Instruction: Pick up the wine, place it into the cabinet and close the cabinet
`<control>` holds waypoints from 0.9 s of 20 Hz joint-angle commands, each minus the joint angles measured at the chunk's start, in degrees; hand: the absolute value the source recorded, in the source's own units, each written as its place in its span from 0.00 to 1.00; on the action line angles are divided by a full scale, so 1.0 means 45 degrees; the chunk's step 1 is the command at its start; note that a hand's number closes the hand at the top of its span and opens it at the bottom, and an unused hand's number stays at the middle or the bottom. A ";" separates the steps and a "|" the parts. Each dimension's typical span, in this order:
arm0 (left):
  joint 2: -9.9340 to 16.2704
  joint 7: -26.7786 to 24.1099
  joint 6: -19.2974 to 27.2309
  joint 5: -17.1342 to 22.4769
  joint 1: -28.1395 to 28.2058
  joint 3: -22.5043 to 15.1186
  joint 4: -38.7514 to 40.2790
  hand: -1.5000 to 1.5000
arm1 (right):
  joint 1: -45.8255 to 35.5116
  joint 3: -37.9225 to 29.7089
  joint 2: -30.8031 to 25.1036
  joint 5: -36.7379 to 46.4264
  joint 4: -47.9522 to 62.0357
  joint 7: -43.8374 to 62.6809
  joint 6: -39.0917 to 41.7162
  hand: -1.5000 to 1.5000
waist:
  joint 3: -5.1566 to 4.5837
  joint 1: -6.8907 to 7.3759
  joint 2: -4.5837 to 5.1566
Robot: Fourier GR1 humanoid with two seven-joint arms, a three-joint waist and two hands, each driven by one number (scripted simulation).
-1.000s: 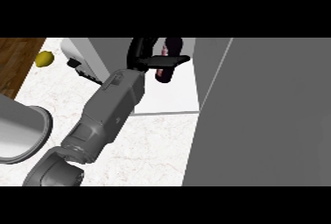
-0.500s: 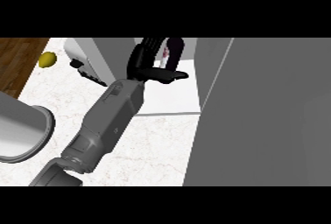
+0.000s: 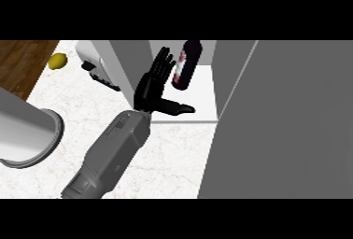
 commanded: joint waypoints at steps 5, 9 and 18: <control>0.0231 0.1118 0.0535 0.0073 0.3227 -0.1218 -0.4128 0.00 | 0.1165 0.0491 -0.0460 -0.0025 -0.2922 0.0727 -0.0232 0.00 | -0.0001 0.0224 -0.0042; 0.0367 0.1432 0.0688 0.0004 0.4922 -0.1756 -0.6064 0.00 | 0.0851 0.0327 -0.0560 0.0003 -0.2899 0.1123 -0.0323 0.00 | -0.0010 0.0174 0.0087; 0.1891 0.1464 -0.0326 0.0595 0.8372 -0.1660 -0.9294 0.00 | 0.0808 -0.0073 -0.1621 -0.0380 -0.2597 0.0599 0.0536 0.00 | -0.0002 0.0048 0.0193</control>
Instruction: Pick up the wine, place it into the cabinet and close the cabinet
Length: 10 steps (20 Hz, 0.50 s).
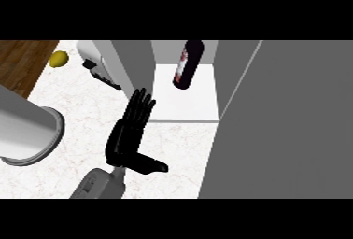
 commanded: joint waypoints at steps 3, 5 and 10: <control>0.1374 -0.0257 -0.0962 0.0389 0.2281 0.0342 -0.1679 0.00 | 0.0952 0.0168 -0.1258 -0.0745 -0.2939 0.0638 0.0942 0.00 | 0.0007 -0.0099 0.0019; 0.1453 -0.0008 -0.0704 0.0271 0.2284 0.0341 -0.2407 0.00 | 0.0628 0.0646 -0.0993 -0.0850 -0.2393 0.0425 0.1309 0.00 | 0.0010 -0.0012 0.0039; 0.2181 -0.0585 -0.1275 0.0402 0.2535 0.1216 -0.2225 0.00 | 0.0594 0.1651 -0.2064 -0.1024 -0.2379 0.0134 0.3181 1.00 | -0.0002 -0.0056 0.0050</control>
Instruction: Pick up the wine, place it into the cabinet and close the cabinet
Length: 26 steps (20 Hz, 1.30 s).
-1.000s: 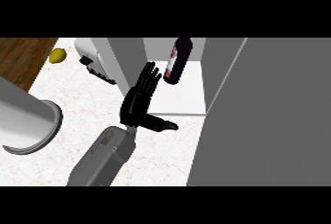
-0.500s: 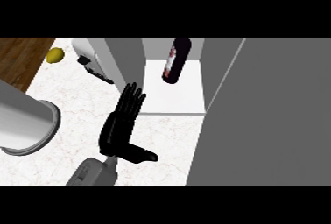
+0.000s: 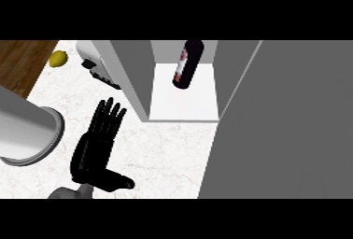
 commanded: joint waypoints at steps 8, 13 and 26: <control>0.1856 -0.0148 -0.1297 0.0757 0.1354 0.1741 -0.0937 0.00 | -0.0405 0.1867 -0.0538 -0.0447 -0.2787 0.1607 0.1693 1.00 | -0.0030 0.0059 0.0057; 0.2660 -0.0028 -0.2240 0.1470 0.1545 0.2773 -0.0724 0.00 | -0.1277 0.1996 0.0364 -0.0289 -0.2376 0.1565 0.1648 1.00 | -0.0034 0.0099 0.0073; 0.3588 0.0513 -0.3456 0.2081 0.1345 0.3648 -0.0326 0.00 | -0.3080 0.2914 0.2102 -0.0382 -0.1175 0.2584 0.1991 1.00 | -0.0075 0.0386 0.0140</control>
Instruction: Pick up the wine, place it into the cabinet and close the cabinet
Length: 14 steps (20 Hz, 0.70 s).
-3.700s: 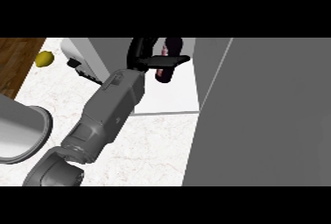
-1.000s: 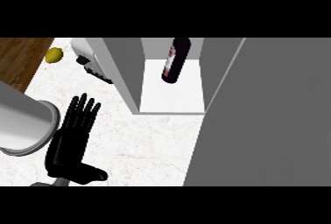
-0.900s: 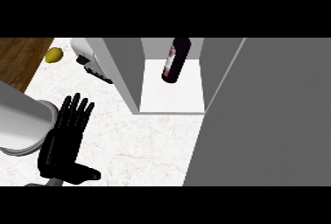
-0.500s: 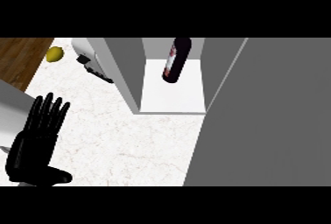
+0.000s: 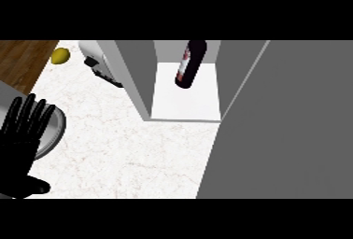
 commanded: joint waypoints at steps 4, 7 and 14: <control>0.0256 0.0312 -0.0566 0.0452 -0.0566 0.0291 0.0456 0.00 | -0.1401 0.0842 0.2457 -0.0952 -0.1573 0.1630 -0.0215 1.00 | -0.0032 0.0217 0.0121; 0.0314 0.0209 -0.0374 0.0133 -0.0389 0.0332 0.0332 0.00 | -0.1717 0.1036 0.2904 -0.0841 -0.0929 0.1868 -0.0024 1.00 | -0.0038 0.0416 0.0095; 0.0697 0.0370 -0.1158 0.0689 -0.0613 0.0708 0.0583 0.00 | -0.3257 -0.0256 0.3795 -0.1541 -0.0339 0.3029 0.0260 1.00 | -0.0052 0.0795 0.0161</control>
